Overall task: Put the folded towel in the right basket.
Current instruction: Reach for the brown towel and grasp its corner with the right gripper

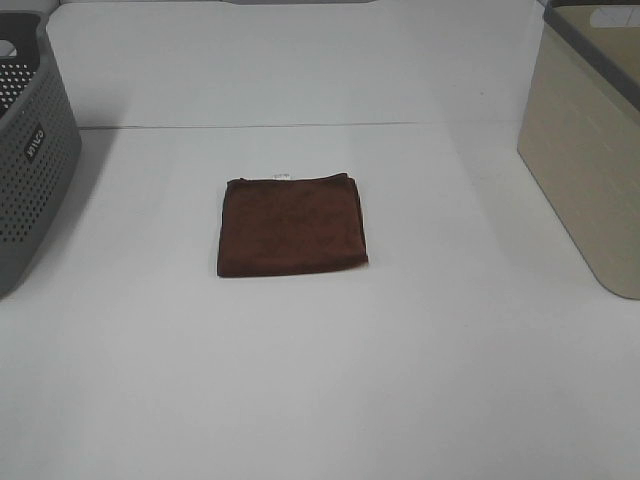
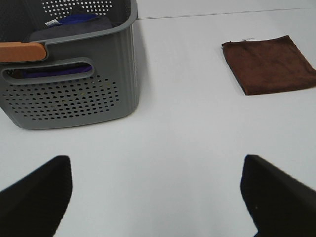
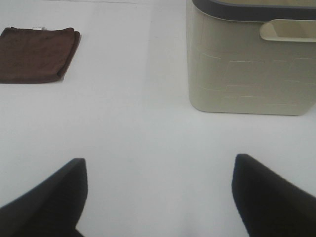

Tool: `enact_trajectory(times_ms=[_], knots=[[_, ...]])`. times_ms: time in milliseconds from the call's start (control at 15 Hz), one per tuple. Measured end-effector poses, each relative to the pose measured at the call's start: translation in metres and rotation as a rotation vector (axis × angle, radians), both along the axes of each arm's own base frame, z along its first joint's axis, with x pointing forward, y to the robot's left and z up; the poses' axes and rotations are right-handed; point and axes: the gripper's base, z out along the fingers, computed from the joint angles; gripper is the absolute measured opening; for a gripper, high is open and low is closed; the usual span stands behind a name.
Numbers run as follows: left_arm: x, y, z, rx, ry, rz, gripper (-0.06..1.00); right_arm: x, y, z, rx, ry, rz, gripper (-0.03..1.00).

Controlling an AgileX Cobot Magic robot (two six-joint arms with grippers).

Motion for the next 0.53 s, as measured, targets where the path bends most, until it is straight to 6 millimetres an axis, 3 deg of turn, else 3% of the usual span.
enact_trajectory(times_ms=[533], knots=[[0.0000, 0.0000, 0.0000, 0.000, 0.000, 0.000, 0.88, 0.0000, 0.0000, 0.0000, 0.000, 0.000, 0.000, 0.76]])
